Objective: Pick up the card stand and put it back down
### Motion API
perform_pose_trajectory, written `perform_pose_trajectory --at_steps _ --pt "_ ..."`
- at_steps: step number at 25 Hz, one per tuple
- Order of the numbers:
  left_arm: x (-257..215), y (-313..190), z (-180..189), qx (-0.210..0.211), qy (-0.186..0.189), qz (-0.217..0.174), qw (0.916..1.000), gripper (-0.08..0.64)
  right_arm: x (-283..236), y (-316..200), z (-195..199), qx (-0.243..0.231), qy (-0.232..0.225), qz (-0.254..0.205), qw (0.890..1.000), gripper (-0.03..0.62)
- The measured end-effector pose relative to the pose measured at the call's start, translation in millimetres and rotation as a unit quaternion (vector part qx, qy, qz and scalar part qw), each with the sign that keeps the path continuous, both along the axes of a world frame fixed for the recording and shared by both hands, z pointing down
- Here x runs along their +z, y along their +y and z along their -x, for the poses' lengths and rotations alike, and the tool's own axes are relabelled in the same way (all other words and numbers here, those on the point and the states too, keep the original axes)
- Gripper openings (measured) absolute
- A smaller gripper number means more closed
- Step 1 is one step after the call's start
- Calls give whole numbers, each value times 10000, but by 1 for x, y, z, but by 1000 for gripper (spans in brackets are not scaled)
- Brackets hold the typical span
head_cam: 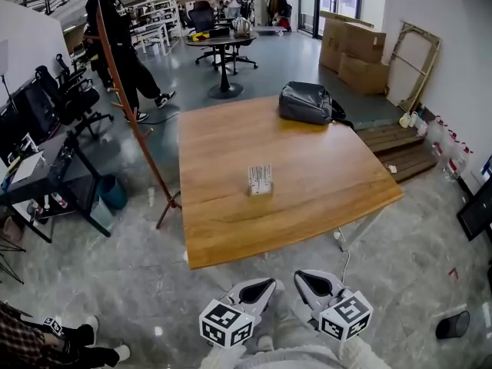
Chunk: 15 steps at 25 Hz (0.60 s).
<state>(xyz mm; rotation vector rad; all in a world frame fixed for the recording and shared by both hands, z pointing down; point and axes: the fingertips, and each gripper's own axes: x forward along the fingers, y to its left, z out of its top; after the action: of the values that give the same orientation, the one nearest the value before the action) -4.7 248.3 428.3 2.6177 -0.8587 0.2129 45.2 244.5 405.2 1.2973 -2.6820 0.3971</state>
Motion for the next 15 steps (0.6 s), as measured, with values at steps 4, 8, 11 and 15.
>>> perform_pose_trajectory --at_steps 4,8,11,15 --pt "7 -48 -5 -13 -32 44 10000 8 4 -51 -5 -75 -81 -21 9999 -3" --pt "10 -97 -11 -48 -98 129 9999 8 4 -106 -8 -228 -110 -7 9997 -3" --pt "8 -138 -13 -204 -102 146 9996 8 3 -150 -10 -327 -241 53 9992 -3" --pt "5 -195 -13 -508 -127 108 9986 7 0 -205 -11 -549 -265 9 9981 -2"
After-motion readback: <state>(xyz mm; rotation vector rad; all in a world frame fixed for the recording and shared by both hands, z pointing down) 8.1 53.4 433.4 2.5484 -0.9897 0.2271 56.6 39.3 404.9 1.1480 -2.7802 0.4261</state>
